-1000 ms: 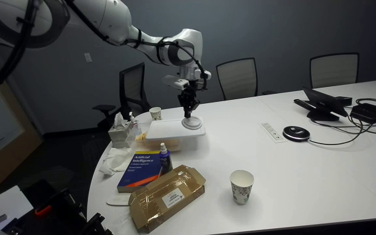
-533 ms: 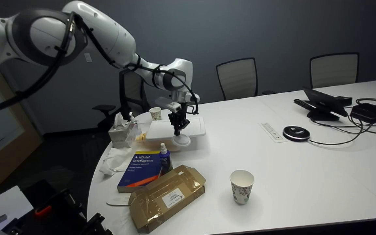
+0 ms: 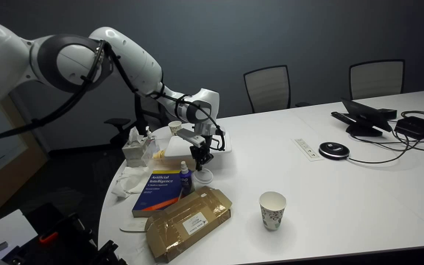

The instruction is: Put the cup's lid on the table

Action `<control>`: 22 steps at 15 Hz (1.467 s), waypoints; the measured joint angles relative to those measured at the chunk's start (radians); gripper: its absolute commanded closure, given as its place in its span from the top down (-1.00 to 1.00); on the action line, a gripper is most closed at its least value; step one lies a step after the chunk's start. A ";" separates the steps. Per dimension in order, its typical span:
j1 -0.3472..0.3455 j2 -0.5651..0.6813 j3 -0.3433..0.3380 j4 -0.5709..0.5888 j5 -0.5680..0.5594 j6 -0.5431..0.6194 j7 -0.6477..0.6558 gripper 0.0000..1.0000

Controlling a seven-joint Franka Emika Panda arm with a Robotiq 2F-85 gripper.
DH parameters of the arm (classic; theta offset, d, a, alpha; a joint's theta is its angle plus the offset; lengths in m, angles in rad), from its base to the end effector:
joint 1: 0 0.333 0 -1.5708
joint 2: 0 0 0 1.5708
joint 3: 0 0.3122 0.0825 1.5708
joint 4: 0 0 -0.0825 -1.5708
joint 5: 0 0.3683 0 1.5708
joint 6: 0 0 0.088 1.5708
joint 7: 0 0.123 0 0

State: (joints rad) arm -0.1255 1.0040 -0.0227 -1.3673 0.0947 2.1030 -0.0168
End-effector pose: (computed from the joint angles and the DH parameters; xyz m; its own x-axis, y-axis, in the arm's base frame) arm 0.6696 -0.0918 0.0824 0.9495 -0.1683 -0.2648 -0.1881 -0.9808 -0.0512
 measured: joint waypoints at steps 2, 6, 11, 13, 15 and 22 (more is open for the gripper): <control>-0.010 0.005 0.007 0.004 0.004 0.001 -0.001 -0.96; -0.043 0.011 0.034 0.016 0.035 0.001 -0.022 -0.96; -0.065 0.031 0.058 0.030 0.051 0.001 -0.062 -0.33; -0.065 0.044 0.064 0.039 0.051 0.001 -0.074 -0.17; -0.065 0.053 0.066 0.050 0.051 0.001 -0.077 0.13; -0.075 0.030 0.030 0.116 0.044 -0.055 -0.077 1.00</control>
State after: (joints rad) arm -0.2008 1.0338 0.0074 -1.2516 0.1391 2.0477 -0.0939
